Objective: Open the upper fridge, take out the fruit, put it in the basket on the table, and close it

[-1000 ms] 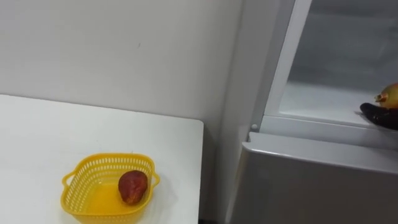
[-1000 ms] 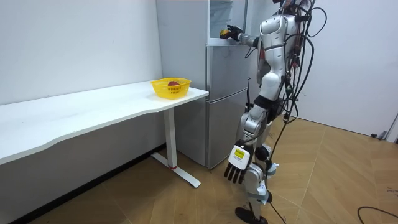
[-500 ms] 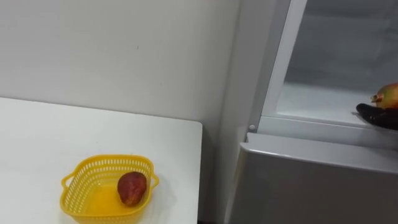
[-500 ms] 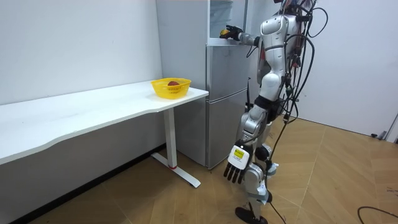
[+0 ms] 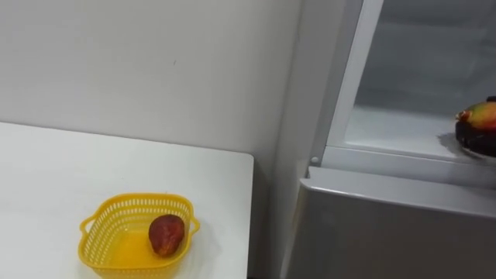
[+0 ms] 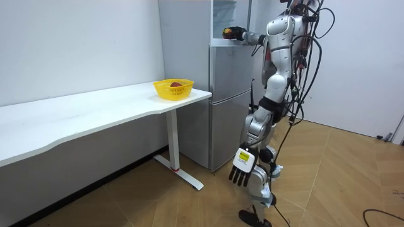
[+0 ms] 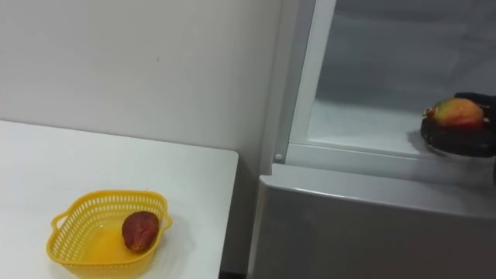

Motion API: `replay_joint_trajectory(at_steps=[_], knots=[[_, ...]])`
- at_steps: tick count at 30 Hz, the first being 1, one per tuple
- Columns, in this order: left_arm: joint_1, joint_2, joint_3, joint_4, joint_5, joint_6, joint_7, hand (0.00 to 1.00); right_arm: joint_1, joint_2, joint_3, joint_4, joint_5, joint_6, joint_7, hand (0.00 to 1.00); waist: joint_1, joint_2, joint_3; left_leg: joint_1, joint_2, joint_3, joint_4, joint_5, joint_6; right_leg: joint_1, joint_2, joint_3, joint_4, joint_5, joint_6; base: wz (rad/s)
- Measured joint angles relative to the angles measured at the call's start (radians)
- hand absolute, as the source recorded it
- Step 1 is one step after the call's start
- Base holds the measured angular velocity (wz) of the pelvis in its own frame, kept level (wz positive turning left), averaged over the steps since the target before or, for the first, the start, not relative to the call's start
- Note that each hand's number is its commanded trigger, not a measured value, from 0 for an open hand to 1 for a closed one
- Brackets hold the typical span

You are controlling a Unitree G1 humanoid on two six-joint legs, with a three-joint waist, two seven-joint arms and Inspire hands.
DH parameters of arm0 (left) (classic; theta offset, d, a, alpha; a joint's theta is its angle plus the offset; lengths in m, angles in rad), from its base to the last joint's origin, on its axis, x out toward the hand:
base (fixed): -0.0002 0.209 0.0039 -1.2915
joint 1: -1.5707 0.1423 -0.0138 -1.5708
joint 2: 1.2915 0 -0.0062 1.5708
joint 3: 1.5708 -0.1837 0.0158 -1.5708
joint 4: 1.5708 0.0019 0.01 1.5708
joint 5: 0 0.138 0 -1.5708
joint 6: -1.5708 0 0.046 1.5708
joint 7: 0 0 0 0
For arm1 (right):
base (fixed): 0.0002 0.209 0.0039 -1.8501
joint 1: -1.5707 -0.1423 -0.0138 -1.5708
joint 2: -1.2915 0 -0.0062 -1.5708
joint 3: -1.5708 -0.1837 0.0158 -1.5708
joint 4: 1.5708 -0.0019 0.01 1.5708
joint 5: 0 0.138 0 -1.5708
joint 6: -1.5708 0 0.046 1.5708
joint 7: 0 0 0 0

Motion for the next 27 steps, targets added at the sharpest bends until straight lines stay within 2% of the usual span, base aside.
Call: replay_joint_trajectory(at_steps=[18,24,27], knots=[[-0.001,0.007,-0.001,0.001,0.0,0.014,0.0,0.0,-0.001,-0.01,-0.001,0.0,0.019,0.007,-0.002,1.0,0.006,-0.003,0.0021,0.0,0.0,-0.012,0.0,0.0,0.0,0.002,0.0,-0.006,0.0,0.0,0.0,0.0],[-0.008,0.024,-0.007,0.001,-0.002,0.002,0.001,0.0,-0.001,-0.01,0.007,-0.024,0.05,0.008,-0.01,1.0,0.008,-0.01,0.0069,-0.002,0.0,-0.011,-0.001,0.0,0.0,-0.002,0.0,-0.005,0.0,0.0,0.0,-0.01],[-0.016,0.025,-0.006,0.008,0.0,-0.008,0.009,0.0,0.004,0.004,0.039,-0.088,0.048,0.017,-0.018,1.0,0.007,-0.01,0.0079,0.002,0.0,-0.007,-0.003,0.0,0.0,-0.003,0.001,0.001,0.0,0.0,0.0,-0.05]])
